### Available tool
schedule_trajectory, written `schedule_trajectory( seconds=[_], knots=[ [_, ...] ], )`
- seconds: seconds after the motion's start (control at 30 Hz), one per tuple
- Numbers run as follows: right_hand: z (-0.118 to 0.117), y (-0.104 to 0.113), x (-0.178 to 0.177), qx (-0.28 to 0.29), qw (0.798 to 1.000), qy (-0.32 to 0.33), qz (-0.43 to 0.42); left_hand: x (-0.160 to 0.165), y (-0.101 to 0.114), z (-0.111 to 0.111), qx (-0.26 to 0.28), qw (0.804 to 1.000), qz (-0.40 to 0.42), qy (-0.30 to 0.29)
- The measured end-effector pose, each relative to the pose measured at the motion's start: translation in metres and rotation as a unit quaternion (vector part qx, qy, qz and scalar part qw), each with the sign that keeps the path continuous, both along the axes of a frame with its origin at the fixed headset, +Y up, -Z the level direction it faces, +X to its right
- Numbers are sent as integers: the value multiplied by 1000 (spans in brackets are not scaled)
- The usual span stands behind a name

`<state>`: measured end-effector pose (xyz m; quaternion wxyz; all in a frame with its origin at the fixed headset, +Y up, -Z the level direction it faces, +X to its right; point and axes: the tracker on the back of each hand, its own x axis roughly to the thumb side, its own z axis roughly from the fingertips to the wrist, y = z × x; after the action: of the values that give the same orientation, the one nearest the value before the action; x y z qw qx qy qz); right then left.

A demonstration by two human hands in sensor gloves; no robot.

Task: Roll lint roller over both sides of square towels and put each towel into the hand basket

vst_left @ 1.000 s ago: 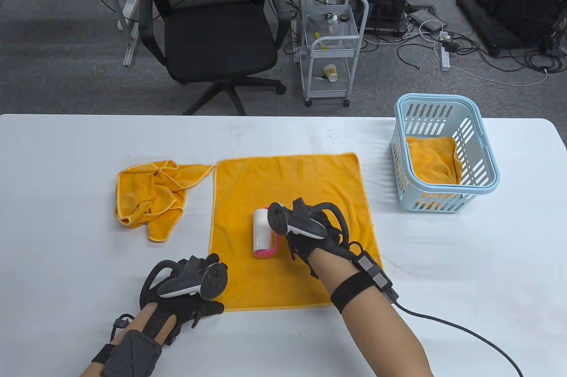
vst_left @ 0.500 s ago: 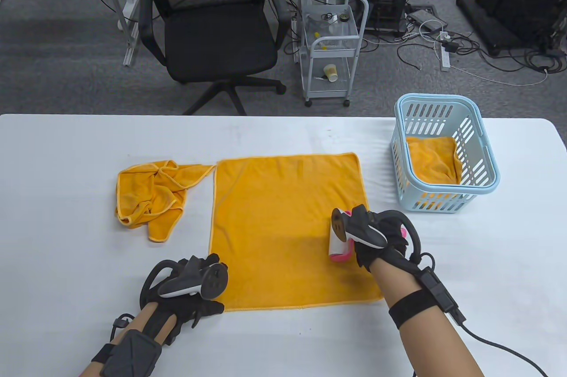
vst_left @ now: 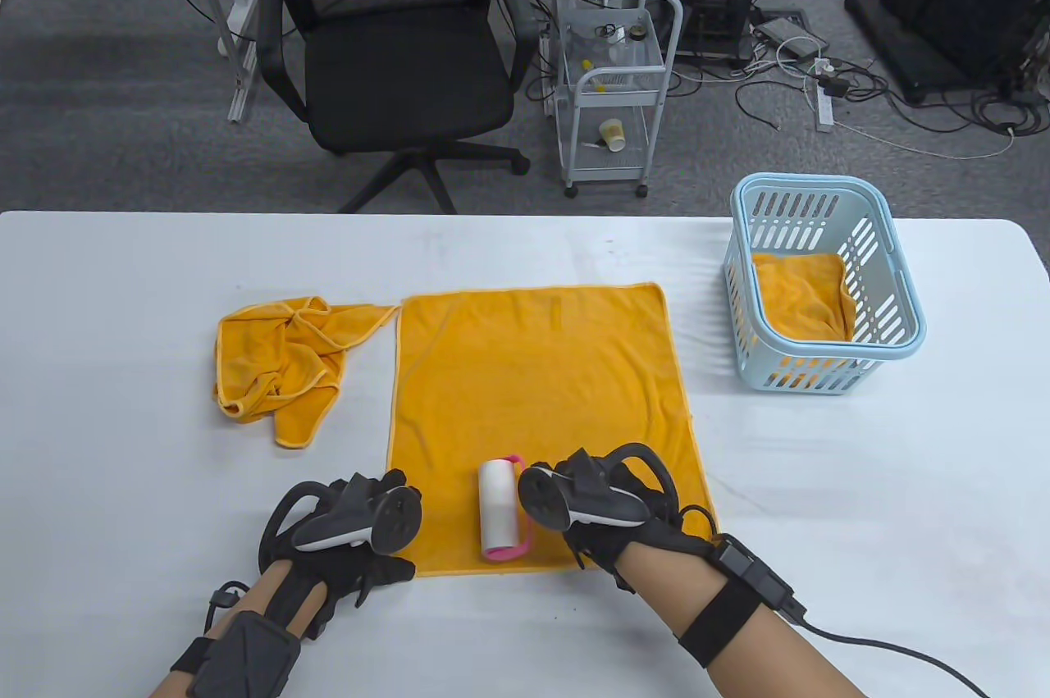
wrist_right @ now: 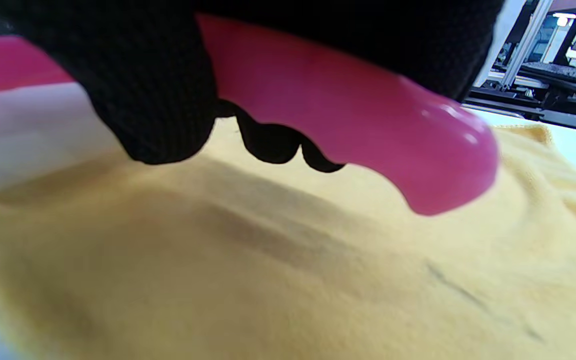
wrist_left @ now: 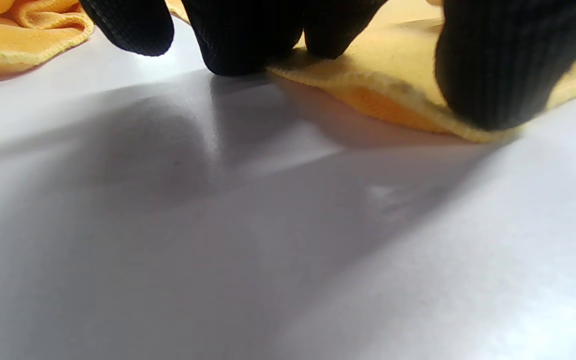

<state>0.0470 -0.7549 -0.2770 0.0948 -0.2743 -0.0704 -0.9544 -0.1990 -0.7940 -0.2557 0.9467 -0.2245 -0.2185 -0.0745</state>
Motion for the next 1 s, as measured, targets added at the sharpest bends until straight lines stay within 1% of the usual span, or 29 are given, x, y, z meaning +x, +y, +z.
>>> schedule_trajectory(
  seconds=[0.07,0.13,0.3,0.33,0.37,0.43,0.53,0.63,0.8,0.87,0.9,1.0],
  knots=[
    [-1,-3,15,10,1000,-12,21,0,0,0,0,1000,0,0],
    [-3,-3,37,8,999,-33,16,0,0,0,0,1000,0,0],
    [-10,-1,110,-7,994,-106,26,0,0,0,0,1000,0,0],
    [-11,0,132,-13,991,-129,23,0,0,0,0,1000,0,0],
    [-12,0,139,-14,990,-137,22,0,0,0,0,1000,0,0],
    [-14,1,171,-27,984,-174,26,0,0,0,0,1000,0,0],
    [-16,0,193,-39,978,-202,25,0,0,0,-1,1000,0,3],
    [-16,-2,206,-49,974,-220,15,0,0,0,-1,1000,0,4],
    [-15,3,227,-39,969,-242,-41,0,0,-1,-2,1000,2,6],
    [-15,8,240,-23,960,-270,-63,0,0,-1,-2,1000,3,6],
    [-16,11,247,-5,956,-287,-64,0,0,-1,-2,1000,3,7],
    [-17,11,268,20,936,-343,-78,-1,0,-1,-2,1000,2,7]
  ],
)
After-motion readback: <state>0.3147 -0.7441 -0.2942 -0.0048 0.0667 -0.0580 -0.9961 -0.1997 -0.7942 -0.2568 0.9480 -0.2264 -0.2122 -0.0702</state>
